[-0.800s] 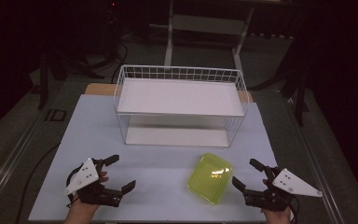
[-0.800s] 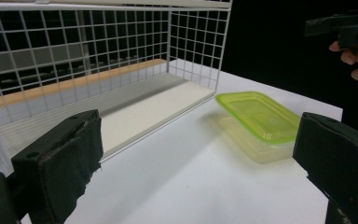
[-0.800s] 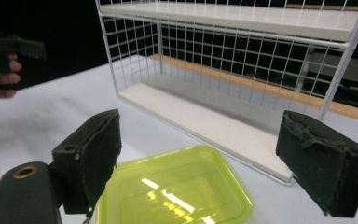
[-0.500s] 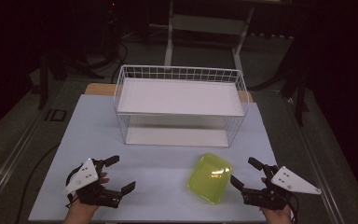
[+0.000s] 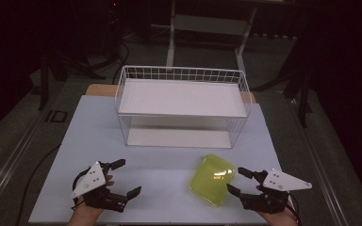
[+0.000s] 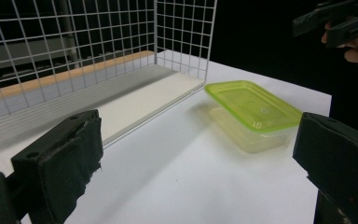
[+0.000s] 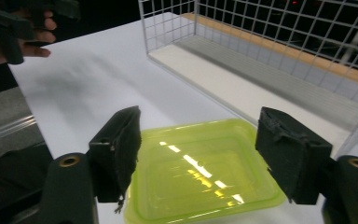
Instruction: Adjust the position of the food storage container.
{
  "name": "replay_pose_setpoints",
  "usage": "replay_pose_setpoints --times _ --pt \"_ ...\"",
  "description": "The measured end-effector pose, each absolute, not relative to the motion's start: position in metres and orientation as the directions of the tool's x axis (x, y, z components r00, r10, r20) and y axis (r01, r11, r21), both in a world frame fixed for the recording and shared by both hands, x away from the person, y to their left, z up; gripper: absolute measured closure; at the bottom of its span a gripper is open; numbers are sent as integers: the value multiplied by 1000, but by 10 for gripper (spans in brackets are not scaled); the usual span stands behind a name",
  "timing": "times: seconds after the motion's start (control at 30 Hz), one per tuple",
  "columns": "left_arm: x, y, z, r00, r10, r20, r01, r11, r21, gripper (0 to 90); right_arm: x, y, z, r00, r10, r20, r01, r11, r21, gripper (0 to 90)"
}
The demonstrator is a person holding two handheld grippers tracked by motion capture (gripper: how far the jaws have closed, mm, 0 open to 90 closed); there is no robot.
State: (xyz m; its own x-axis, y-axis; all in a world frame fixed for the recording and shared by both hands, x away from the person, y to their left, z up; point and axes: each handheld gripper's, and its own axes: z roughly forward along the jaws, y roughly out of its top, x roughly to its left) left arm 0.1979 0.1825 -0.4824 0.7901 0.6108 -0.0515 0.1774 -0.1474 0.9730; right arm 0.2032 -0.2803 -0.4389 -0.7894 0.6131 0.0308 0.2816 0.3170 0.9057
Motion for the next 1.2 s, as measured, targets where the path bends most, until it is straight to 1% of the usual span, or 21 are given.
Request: replay_pose_setpoints --times 0.03,0.07,0.1,0.13,0.17,0.2,0.23,0.27,0.3,0.33,0.37,0.43,0.53,0.6,0.67,0.7,0.73,0.77,0.93,1.1,1.2 --pt "198 182 -482 792 609 -51 177 -149 973 22 203 -280 -439 -789 613 31 282 317 906 365" --pt "198 181 -483 792 609 -50 178 -152 972 21 204 -281 -440 -793 608 40 293 323 900 389" --pt "198 181 -483 791 609 -48 180 -159 971 21 204 -282 -445 -798 601 47 304 335 892 453" --pt "198 181 -483 791 609 -48 180 -159 971 22 204 -283 -448 -800 599 48 313 347 884 486" --pt "198 180 -483 792 609 -47 182 -162 970 22 204 -283 -448 -800 599 48 313 347 884 486" --pt "198 180 -484 792 608 -48 183 -161 970 21 204 -284 -453 -798 601 50 329 364 872 547" --pt "198 180 -484 792 608 -48 183 -161 970 22 204 -284 -453 -798 601 50 329 364 872 547" --pt "198 179 -484 792 608 -46 183 -164 969 22 204 -285 -456 -796 603 54 341 373 863 583" --pt "198 179 -484 793 608 -43 180 -167 969 21 205 -287 -462 -802 594 64 356 389 850 646" --pt "198 179 -484 793 608 -43 180 -167 969 21 205 -287 -462 -802 594 64 356 389 850 646" --pt "198 178 -484 793 608 -45 182 -166 969 22 204 -286 -468 -800 598 59 368 410 834 689" --pt "199 178 -484 794 607 -45 183 -167 969 21 205 -286 -470 -804 591 63 374 421 826 690" --pt "198 177 -484 793 608 -46 185 -168 968 22 205 -286 -478 -807 587 68 399 456 796 763" --pt "198 177 -484 795 605 -45 183 -169 968 22 205 -286 -480 -810 583 68 400 463 791 778" --pt "198 176 -484 796 604 -42 183 -174 968 22 205 -287 -482 -814 577 70 404 473 783 828" --pt "198 176 -485 796 604 -41 183 -176 967 21 206 -287 -485 -821 566 77 411 492 767 875" --pt "199 175 -485 796 604 -40 184 -178 967 21 206 -287 -485 -821 566 77 411 492 767 875" --pt "199 175 -485 796 604 -38 184 -182 966 22 208 -287 -490 -824 561 82 421 509 751 899" --pt "198 174 -485 798 601 -33 180 -186 966 22 209 -285 -501 -834 545 84 429 547 719 900" --pt "198 174 -485 798 601 -34 180 -186 966 22 209 -277 -504 -856 513 62 398 578 712 900" --pt "198 174 -485 799 601 -34 181 -187 966 22 210 -274 -504 -858 510 60 396 584 708 900"
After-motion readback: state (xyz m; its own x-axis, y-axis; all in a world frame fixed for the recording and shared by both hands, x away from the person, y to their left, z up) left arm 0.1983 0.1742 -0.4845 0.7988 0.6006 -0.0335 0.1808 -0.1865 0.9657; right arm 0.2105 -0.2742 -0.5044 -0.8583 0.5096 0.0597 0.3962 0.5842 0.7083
